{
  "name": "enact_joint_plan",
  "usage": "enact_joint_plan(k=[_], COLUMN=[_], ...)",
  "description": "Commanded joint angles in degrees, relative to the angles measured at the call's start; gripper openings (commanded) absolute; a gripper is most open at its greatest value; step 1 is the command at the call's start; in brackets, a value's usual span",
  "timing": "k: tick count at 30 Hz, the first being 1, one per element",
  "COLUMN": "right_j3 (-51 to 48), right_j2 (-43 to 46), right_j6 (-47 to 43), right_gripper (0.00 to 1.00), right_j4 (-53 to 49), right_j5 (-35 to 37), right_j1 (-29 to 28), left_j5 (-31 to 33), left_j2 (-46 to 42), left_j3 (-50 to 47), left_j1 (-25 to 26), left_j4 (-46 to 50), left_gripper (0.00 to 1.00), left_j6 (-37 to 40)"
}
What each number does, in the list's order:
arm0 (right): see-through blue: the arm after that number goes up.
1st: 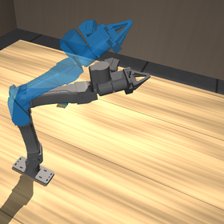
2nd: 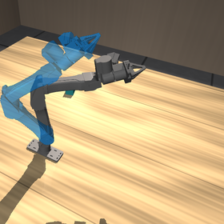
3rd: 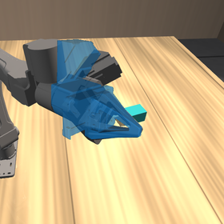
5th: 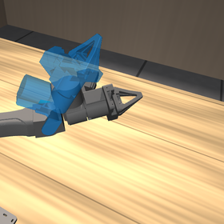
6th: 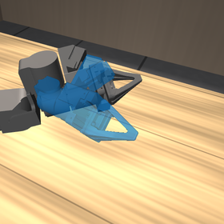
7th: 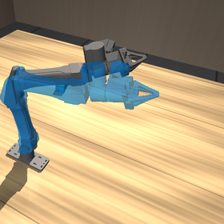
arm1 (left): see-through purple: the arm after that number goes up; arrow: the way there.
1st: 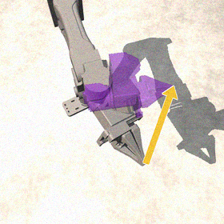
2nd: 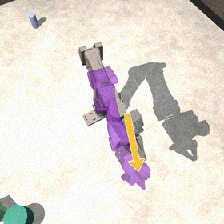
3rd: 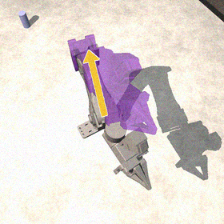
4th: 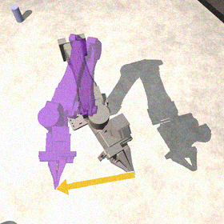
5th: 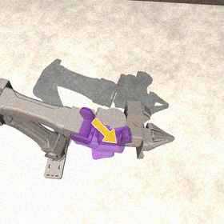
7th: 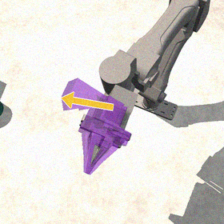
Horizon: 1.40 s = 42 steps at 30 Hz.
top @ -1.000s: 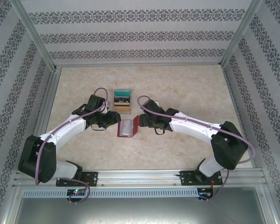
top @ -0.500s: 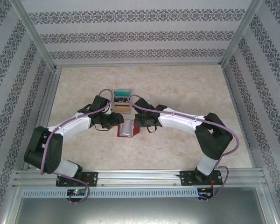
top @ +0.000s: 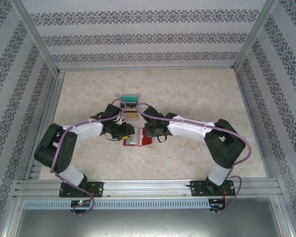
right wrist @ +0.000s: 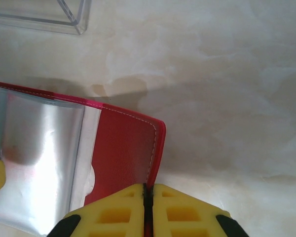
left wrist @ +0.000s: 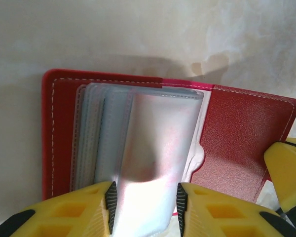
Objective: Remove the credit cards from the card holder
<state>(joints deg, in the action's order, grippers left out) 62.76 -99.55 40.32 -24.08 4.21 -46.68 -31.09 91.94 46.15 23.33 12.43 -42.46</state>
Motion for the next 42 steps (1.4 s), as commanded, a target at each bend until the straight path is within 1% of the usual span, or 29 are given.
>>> enact_joint_plan(k=[1, 5, 10, 12, 13, 16, 19, 23, 28, 30, 33, 34, 37, 40, 42], right_j3=[-0.99, -1.13, -0.91, -0.86, -0.81, -0.91, -1.08, -1.30, -1.72, -1.86, -2.00, -2.04, -2.21, -2.21, -2.21], right_j2=[-1.01, -1.08, -1.52, -1.78, -1.95, -2.34, -2.49, -2.49, -2.41, -2.23, -2.06, -2.05, -1.96, -2.04, -2.14], right_j6=[-0.41, -0.50, -0.59, -0.59, -0.59, -0.46, -0.26, 0.02, 0.37, 0.50, 0.61, 0.62, 0.69, 0.73, 0.69], right_gripper=[0.12, 0.12, 0.11, 0.11, 0.11, 0.11, 0.10, 0.10, 0.11, 0.11, 0.11, 0.11, 0.11, 0.11, 0.11], right_j4=[-0.16, 0.01, 0.20, 0.31, 0.44, 1.01, 1.39, 1.63, 1.94, 2.10, 2.08, 2.10, 2.22, 2.32, 2.34], right_j5=[0.70, 0.59, 0.20, -0.06, -0.23, -0.71, -1.13, -1.25, -1.50, -1.60, -1.68, -1.67, -1.73, -1.70, -1.76], right_j1=[0.18, 0.35, 0.49, 0.47, 0.52, 0.62, 0.66, 0.80, 1.14, 1.32, 1.37, 1.41, 1.41, 1.41, 1.41], left_j5=[5.10, 5.42, 8.18, 6.34, 4.34, -3.06, -7.64, -11.83, -13.46, -12.25, -5.36, -2.18, 3.65, 6.06, 5.93], left_j2=[-0.92, 0.05, 0.41, 1.19, 1.75, 2.78, 2.29, 2.10, 2.72, 2.06, -1.14, -2.38, -4.85, -5.22, -4.42], left_j3=[1.27, 1.46, 2.12, 2.10, 1.88, 0.60, -0.78, -0.93, -0.71, -0.67, -0.19, 0.23, 0.55, 0.50, 0.37], left_j1=[0.93, 1.26, 2.14, 2.17, 2.20, 2.33, 2.71, 2.92, 3.37, 3.31, 3.02, 2.89, 2.19, 1.68, 1.70], left_j4=[2.85, 3.52, 5.02, 3.88, 2.46, -4.60, -10.99, -15.37, -16.64, -15.35, -9.02, -5.87, -0.58, 1.68, 1.97], left_gripper=[0.41, 0.41, 0.41, 0.41, 0.42, 0.46, 0.47, 0.47, 0.47, 0.47, 0.46, 0.46, 0.46, 0.46, 0.47], left_j6=[0.38, 0.75, 0.82, 0.86, 0.54, -1.58, -3.87, -4.83, -4.96, -4.66, -2.36, -1.45, 0.36, 1.18, 1.23])
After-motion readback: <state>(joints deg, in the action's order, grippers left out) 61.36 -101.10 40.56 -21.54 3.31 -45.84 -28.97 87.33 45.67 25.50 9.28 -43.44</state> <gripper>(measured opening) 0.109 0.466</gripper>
